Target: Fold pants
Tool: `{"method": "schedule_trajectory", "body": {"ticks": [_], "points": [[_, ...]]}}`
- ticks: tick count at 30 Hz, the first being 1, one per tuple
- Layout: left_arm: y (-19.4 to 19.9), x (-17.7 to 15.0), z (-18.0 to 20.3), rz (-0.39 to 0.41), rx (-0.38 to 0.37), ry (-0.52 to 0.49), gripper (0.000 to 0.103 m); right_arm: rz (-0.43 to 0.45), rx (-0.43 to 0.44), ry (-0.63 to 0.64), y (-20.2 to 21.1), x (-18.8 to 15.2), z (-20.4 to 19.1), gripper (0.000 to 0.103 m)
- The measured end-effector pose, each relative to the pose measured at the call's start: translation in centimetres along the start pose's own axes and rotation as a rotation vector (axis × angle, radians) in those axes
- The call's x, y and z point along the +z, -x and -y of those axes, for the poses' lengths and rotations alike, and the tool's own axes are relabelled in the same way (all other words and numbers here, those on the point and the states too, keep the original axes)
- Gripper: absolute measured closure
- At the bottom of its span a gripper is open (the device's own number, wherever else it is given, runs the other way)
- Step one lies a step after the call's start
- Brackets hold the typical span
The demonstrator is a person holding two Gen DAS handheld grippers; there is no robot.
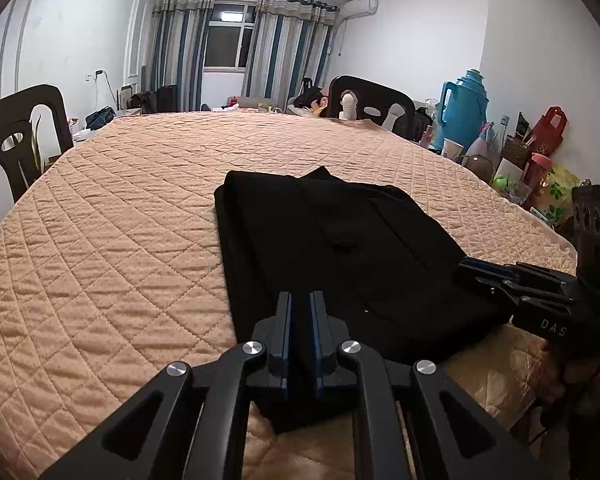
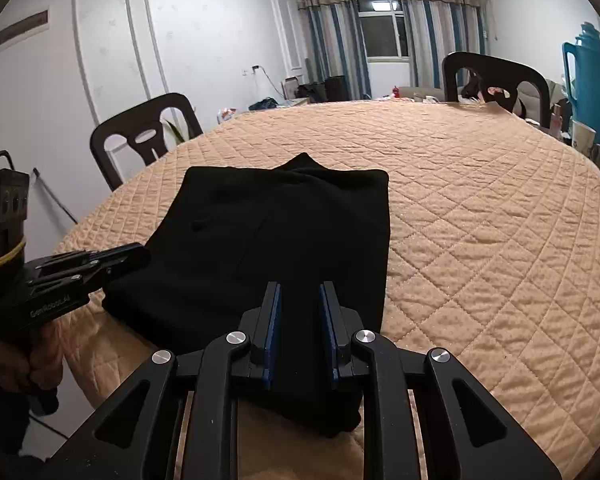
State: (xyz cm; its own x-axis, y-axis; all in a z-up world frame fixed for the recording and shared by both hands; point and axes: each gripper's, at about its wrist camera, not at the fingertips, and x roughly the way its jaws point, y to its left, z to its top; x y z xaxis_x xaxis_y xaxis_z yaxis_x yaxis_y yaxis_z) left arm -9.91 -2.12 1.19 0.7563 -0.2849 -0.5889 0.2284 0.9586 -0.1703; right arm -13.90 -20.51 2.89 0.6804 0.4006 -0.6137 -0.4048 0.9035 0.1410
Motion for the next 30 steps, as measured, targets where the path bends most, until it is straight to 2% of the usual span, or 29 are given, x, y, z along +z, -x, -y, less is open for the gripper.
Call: {"method": "schedule_trajectory", "body": {"ticks": [6,9,11,13,16,19,23,26,30], "points": [[0.0,0.1,-0.2,-0.021,-0.009,-0.004,0.09,-0.031,-0.002,0.052,-0.8,2.6,0.1,0.084],[-0.3,2.0,0.2,-0.071,-0.003,-0.033,0.09,-0.011,0.007,0.039,-1.8,5.4,1.0,0.083],[-0.6,3.7,0.8,-0.064,0.024,-0.083,0.09,-0.024,0.031,0.047,-3.0,6.9,1.0,0.083],[-1.6,5.7,1.0,-0.055,0.018,-0.1,0.09,-0.068,0.048,0.021,-5.0,8.1,1.4,0.083],[-4.4,7.6,0.2,-0.086,0.035,-0.07,0.09,-0.131,0.04,0.012,-7.3,8.6,1.8,0.084],[-7.5,7.6,-0.6,-0.148,0.045,-0.057,0.09,-0.163,-0.012,0.009,-8.5,8.4,2.7,0.084],[-7.1,7.0,-0.8,-0.121,0.028,-0.035,0.09,-0.139,0.02,-0.071,-7.7,7.6,4.4,0.084],[-6.5,6.8,-0.9,-0.121,0.047,-0.032,0.088,-0.114,0.006,-0.073,-6.3,7.3,4.1,0.084],[-5.0,6.4,-0.8,-0.11,0.055,-0.019,0.087,-0.067,0.044,-0.048,-3.9,6.8,2.9,0.084]]}}
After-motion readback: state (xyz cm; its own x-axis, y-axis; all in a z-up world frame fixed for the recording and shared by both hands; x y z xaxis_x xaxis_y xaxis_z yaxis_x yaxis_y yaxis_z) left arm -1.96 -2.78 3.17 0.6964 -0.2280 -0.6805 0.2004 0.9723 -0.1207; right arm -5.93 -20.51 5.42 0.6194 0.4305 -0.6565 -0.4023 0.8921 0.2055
